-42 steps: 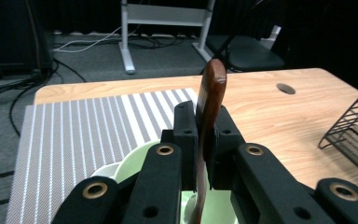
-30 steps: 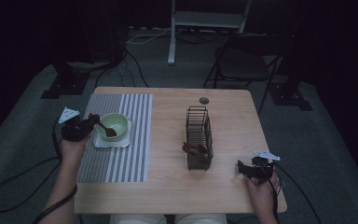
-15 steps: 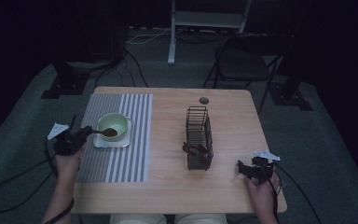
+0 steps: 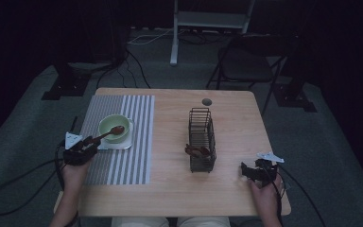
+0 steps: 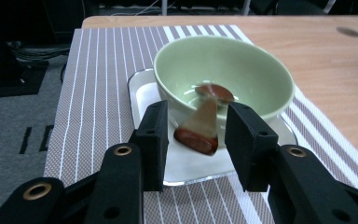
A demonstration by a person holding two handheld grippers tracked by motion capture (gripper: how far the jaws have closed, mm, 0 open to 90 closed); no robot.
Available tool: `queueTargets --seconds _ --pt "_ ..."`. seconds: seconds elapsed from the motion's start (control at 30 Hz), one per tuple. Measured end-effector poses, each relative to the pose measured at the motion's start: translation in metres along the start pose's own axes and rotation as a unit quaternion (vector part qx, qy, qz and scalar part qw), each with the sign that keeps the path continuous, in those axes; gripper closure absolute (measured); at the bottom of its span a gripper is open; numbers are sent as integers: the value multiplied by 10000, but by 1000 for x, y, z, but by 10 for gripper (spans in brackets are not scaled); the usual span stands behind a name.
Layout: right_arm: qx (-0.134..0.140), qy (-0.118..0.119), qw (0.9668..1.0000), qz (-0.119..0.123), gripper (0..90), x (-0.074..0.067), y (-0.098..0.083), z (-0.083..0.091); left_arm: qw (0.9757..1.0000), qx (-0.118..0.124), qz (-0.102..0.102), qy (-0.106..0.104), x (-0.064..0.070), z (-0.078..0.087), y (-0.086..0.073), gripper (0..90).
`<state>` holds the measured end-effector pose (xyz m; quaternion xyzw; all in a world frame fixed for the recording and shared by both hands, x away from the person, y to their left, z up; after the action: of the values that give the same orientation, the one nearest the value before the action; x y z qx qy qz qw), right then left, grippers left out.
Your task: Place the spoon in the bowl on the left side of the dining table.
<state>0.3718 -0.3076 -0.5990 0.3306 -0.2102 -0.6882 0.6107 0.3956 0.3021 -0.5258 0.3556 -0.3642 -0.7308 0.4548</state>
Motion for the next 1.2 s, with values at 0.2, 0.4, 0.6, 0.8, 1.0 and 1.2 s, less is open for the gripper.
queueTargets --seconds 0.2,0.4,0.6,0.8,1.0,1.2 --pt "-2 0 10000 -5 119 0 0 0 9998 -52 88 145 4 5 -6 485" --pt "0 0 10000 -9 119 0 0 0 9987 -334 354 149 6 3 -14 291" --pt "-6 -2 10000 -11 119 0 0 0 9975 -507 479 147 8 3 -25 184" --pt "-6 -2 10000 -11 119 0 0 0 9976 -587 355 80 13 6 -33 92" --pt "-6 -2 10000 -11 119 0 0 0 9971 -713 282 -7 16 14 -40 1" --pt "-5 -2 10000 -8 119 0 0 0 9974 -647 284 109 20 24 -52 1"
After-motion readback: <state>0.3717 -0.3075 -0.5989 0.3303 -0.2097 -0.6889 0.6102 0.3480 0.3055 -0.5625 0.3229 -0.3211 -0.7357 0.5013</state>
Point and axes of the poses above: each handheld gripper's, and its own axes: z roughly backward along the jaws, y roughly out of its top, x roughly to its right, the point moved 7 cm from there along -z, roughly forward along the jaws, and after that the axes turned 15 degrees about -z, right-handed, at the moved point
